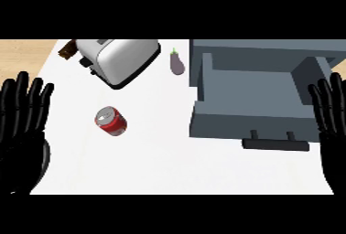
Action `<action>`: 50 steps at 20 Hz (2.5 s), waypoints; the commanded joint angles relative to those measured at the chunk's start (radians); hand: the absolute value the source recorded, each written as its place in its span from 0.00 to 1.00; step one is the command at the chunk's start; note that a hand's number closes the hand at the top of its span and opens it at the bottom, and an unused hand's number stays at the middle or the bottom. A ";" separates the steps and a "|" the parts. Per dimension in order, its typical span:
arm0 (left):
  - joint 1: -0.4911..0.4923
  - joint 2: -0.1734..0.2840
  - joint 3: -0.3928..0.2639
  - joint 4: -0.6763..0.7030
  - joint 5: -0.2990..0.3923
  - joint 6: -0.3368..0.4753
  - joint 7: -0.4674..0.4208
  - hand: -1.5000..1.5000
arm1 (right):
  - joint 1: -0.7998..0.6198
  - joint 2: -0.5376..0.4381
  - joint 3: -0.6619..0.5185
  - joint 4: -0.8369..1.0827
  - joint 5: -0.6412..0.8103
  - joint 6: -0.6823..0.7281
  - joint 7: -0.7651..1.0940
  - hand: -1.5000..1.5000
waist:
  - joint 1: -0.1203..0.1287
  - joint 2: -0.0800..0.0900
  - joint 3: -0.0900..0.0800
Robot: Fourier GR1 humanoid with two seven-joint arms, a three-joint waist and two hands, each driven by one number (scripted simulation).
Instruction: Pick up the can, place it into the drawer and close the drawer
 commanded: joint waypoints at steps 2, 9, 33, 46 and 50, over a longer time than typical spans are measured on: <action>-0.002 0.022 0.059 0.028 0.024 -0.018 -0.008 0.00 | -0.052 0.014 0.010 0.034 0.001 0.002 0.029 0.00 | -0.034 -0.013 0.011; 0.001 0.067 0.072 0.120 -0.033 0.028 0.258 0.00 | 0.065 0.049 -0.061 0.050 -0.003 -0.090 0.184 0.00 | -0.045 -0.012 0.012; 0.096 0.015 0.178 -0.162 0.140 0.028 0.543 0.00 | 0.369 -0.042 -0.395 -0.084 -0.350 0.220 0.101 0.00 | -0.042 -0.015 0.011; -0.015 -0.038 0.143 0.027 0.178 0.066 0.535 0.00 | 0.451 0.013 -0.481 -0.080 -0.400 0.346 0.062 0.00 | -0.044 -0.014 0.011; -0.012 -0.018 0.202 0.170 0.215 0.002 0.415 0.00 | 0.379 -0.006 -0.499 -0.031 -0.401 0.342 0.077 0.00 | -0.040 -0.013 0.011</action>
